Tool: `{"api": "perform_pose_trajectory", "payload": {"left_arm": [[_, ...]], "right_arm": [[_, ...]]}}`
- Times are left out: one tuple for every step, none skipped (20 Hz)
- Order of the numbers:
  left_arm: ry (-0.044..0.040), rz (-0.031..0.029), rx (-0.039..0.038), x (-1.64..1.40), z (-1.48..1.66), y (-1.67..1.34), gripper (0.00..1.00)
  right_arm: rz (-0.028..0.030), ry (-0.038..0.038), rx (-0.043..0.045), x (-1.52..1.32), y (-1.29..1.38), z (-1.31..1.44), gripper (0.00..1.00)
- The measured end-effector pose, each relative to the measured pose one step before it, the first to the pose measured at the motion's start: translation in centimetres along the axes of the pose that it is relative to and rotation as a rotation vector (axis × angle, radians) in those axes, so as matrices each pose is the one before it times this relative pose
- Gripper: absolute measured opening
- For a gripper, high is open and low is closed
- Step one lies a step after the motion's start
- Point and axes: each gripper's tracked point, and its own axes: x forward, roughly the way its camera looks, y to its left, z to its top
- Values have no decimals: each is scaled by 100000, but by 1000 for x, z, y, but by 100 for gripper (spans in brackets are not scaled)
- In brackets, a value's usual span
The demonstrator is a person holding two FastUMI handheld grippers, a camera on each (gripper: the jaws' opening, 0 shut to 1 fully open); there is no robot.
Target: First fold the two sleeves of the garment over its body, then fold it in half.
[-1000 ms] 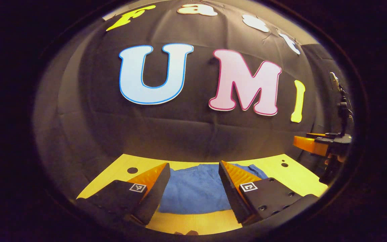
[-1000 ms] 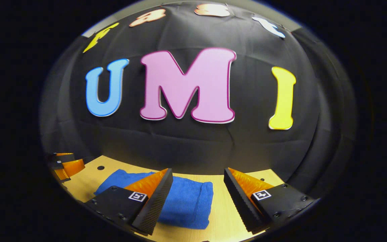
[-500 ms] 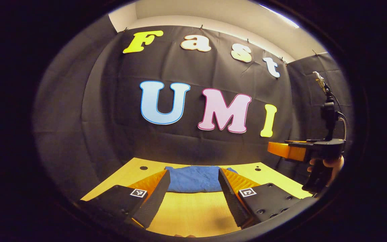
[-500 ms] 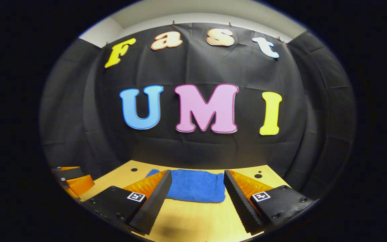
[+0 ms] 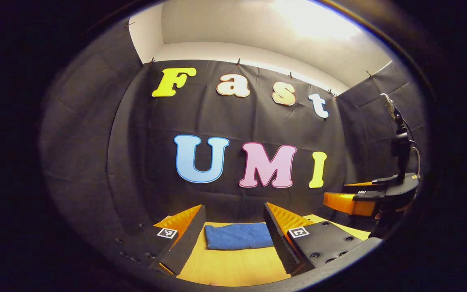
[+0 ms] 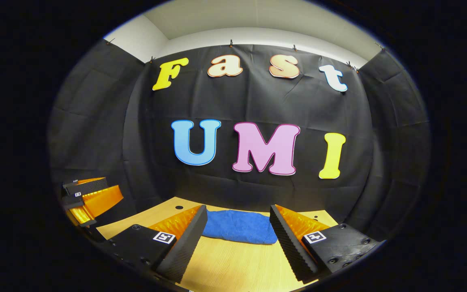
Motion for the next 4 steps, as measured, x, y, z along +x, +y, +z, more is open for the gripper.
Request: {"api": "perform_pose_trajectory", "payload": {"left_arm": [[-1269, -614, 42, -61, 351, -275, 80], [-944, -446, 523, -100, 278, -92, 82], [-1179, -549, 489, -42, 118, -136, 80], [-1053, -733, 143, -115, 80, -117, 80]], "right_arm": [[28, -968, -1144, -372, 37, 375, 99], [-181, -885, -684, -300, -160, -1, 98], [-394, -970, -176, -210, -134, 196, 98], [-588, -821, 52, -136, -200, 139, 98]]}}
